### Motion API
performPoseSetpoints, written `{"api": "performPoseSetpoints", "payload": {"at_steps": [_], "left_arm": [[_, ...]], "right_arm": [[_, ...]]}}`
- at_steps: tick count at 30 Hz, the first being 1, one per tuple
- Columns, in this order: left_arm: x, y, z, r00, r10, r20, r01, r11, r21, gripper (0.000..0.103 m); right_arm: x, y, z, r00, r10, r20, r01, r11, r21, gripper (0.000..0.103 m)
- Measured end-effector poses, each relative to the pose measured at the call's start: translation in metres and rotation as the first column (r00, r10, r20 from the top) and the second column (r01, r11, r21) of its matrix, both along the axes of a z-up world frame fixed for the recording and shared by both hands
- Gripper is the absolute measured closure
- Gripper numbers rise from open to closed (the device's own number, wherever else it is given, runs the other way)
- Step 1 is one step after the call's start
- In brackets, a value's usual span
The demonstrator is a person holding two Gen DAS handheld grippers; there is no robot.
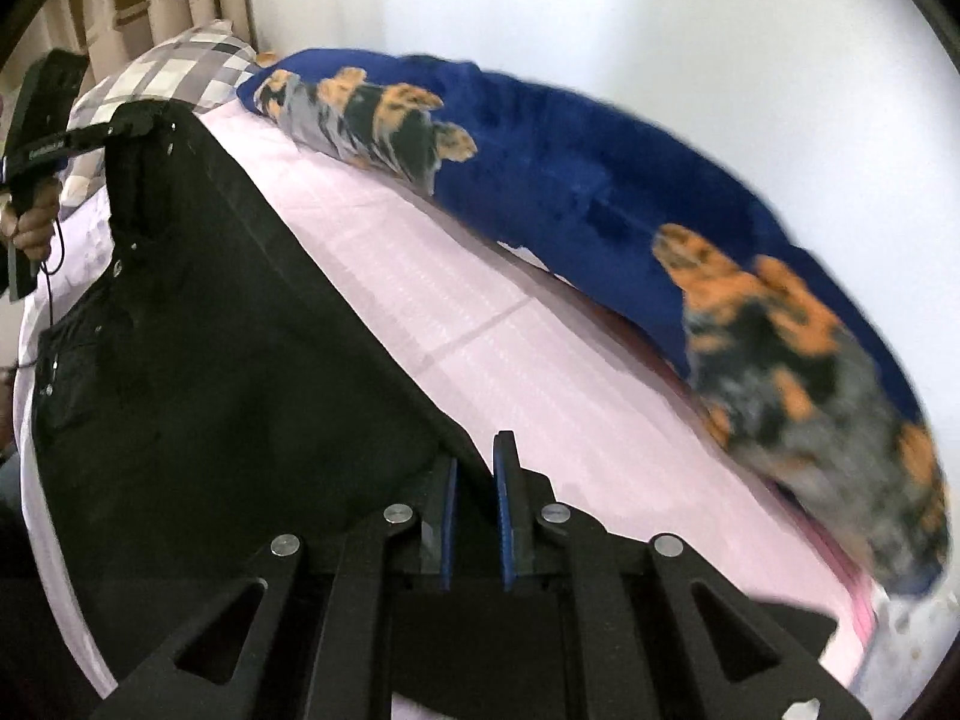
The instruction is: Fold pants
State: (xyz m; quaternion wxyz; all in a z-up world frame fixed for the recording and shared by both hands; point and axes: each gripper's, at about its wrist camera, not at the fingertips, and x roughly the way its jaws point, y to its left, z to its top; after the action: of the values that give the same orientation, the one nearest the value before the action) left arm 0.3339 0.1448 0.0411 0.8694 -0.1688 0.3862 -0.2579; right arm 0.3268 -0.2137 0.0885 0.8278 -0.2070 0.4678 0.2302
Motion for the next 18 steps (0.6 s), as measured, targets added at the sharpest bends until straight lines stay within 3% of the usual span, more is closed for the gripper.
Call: {"api": "performPoseSetpoints", "payload": {"at_steps": [4,9,13,18], "left_arm": [[-0.044,0.0,0.023,0.999,-0.04,0.005,0.039,0.999,0.011,0.096],[-0.106,0.002,0.033,0.994,-0.088,-0.061,0.089,0.996,0.014,0.096],[-0.156,0.001,0.019,0.981,-0.119,-0.155,0.128,0.99,0.051,0.096],[-0.185,-0.004,-0.007,0.955,-0.133,-0.265,0.17,0.978,0.124,0.095]], "right_arm": [[-0.062,0.001,0.009,0.998,-0.051,0.036,0.051,0.999,-0.013,0.095],[-0.125,-0.009,-0.007,0.99,-0.139,-0.018,0.14,0.989,0.052,0.096],[-0.16,-0.012,-0.033,0.978,-0.189,-0.084,0.196,0.977,0.085,0.096],[-0.177,-0.012,-0.063,0.964,-0.23,-0.132,0.243,0.965,0.094,0.096]]}}
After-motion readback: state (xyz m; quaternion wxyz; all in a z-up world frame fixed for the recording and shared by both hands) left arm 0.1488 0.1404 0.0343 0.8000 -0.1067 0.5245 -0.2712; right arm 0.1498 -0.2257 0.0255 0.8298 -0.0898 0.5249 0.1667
